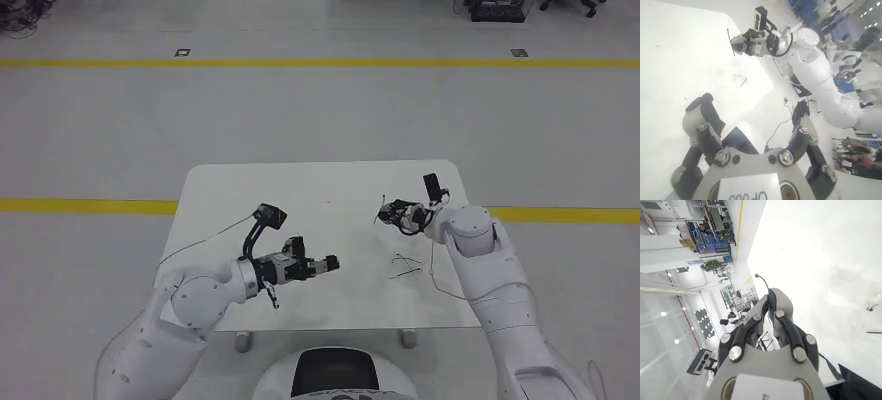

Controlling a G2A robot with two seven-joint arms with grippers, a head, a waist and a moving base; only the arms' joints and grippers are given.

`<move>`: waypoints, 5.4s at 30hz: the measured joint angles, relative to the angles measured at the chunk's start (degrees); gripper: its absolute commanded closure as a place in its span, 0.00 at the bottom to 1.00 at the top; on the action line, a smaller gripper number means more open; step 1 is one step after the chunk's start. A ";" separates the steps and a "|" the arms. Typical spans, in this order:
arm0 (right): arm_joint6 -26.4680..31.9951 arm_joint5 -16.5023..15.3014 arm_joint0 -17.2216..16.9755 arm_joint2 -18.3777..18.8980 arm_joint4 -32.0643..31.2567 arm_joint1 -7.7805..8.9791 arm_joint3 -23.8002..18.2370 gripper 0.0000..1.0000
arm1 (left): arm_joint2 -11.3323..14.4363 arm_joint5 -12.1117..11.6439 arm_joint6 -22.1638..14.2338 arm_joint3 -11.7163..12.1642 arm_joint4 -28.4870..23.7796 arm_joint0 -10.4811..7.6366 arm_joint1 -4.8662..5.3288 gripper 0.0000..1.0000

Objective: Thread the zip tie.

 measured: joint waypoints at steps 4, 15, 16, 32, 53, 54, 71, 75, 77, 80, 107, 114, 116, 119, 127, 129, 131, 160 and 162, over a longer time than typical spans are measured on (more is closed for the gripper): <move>0.21 0.00 0.70 0.99 2.18 0.04 2.40 1.00 | 0.62 0.85 1.02 0.52 1.63 -0.36 -0.04 0.00; -2.61 0.01 0.80 0.48 3.90 0.11 1.92 1.00 | 8.36 -3.21 -9.97 -1.27 23.87 -6.28 0.69 0.00; -2.68 0.01 0.99 0.47 3.99 0.15 2.25 1.00 | 9.54 -3.33 -10.85 -0.96 27.10 -7.13 0.66 0.00; -1.96 -0.76 2.80 -0.25 3.75 0.52 5.54 1.00 | 15.26 -4.92 -10.38 1.97 40.42 -11.50 0.44 0.00; -2.55 -1.22 2.21 -3.05 9.23 0.21 4.55 1.00 | 23.39 -2.57 -2.42 5.13 45.03 -19.28 -1.63 0.00; -2.15 -1.30 2.27 -3.04 9.91 0.25 4.53 1.00 | 24.17 -3.73 -1.79 5.75 48.28 -19.39 -1.52 0.00; 4.44 -0.30 1.99 -1.97 13.73 1.22 3.78 1.00 | 34.04 -7.57 5.84 12.23 65.01 -24.93 -3.25 0.00; 4.69 -0.51 1.51 -2.04 14.96 1.22 3.80 1.00 | 34.75 -8.75 6.52 12.16 65.01 -26.15 -2.98 0.00; 5.75 -0.39 1.61 -2.04 15.88 1.38 4.09 1.00 | 36.32 -9.69 8.11 12.60 65.01 -28.19 -2.34 0.00; 8.11 -0.13 2.16 -1.77 17.30 1.69 4.91 1.00 | 39.01 -8.83 11.98 13.95 65.01 -31.09 -1.45 0.00; 10.62 -0.03 1.90 -3.94 20.68 2.52 4.36 1.00 | 58.65 6.94 18.96 21.14 65.01 -47.92 1.52 0.00; 9.13 -0.45 1.22 -4.56 21.25 2.42 3.56 1.00 | 58.54 2.76 23.05 21.32 65.01 -47.97 1.46 0.00; 8.40 -0.39 1.06 -5.11 21.59 2.39 3.15 1.00 | 59.05 1.63 24.51 21.31 65.01 -48.52 1.38 0.00; 7.94 -0.48 1.09 -5.36 21.68 2.42 2.99 1.00 | 59.84 1.96 24.41 21.62 65.01 -49.57 1.34 0.00; 6.91 -0.81 0.64 -5.53 21.98 2.38 2.63 1.00 | 59.77 0.52 25.58 21.92 65.01 -49.48 1.43 0.00; 5.97 -0.80 0.37 -5.73 22.28 2.41 2.24 1.00 | 59.86 -0.02 26.03 22.03 65.01 -49.61 1.54 0.00; 5.50 -0.63 0.32 -5.83 22.45 2.52 2.02 1.00 | 59.93 -0.15 26.33 22.15 65.01 -49.63 1.64 0.15; 5.87 -1.75 -0.08 -7.03 24.63 4.19 0.47 1.00 | 60.81 0.41 26.59 23.07 65.01 -50.11 1.62 0.82; 5.98 -1.82 -0.17 -7.09 24.71 4.30 0.24 1.00 | 60.81 0.44 26.55 23.05 65.01 -50.12 1.62 0.81</move>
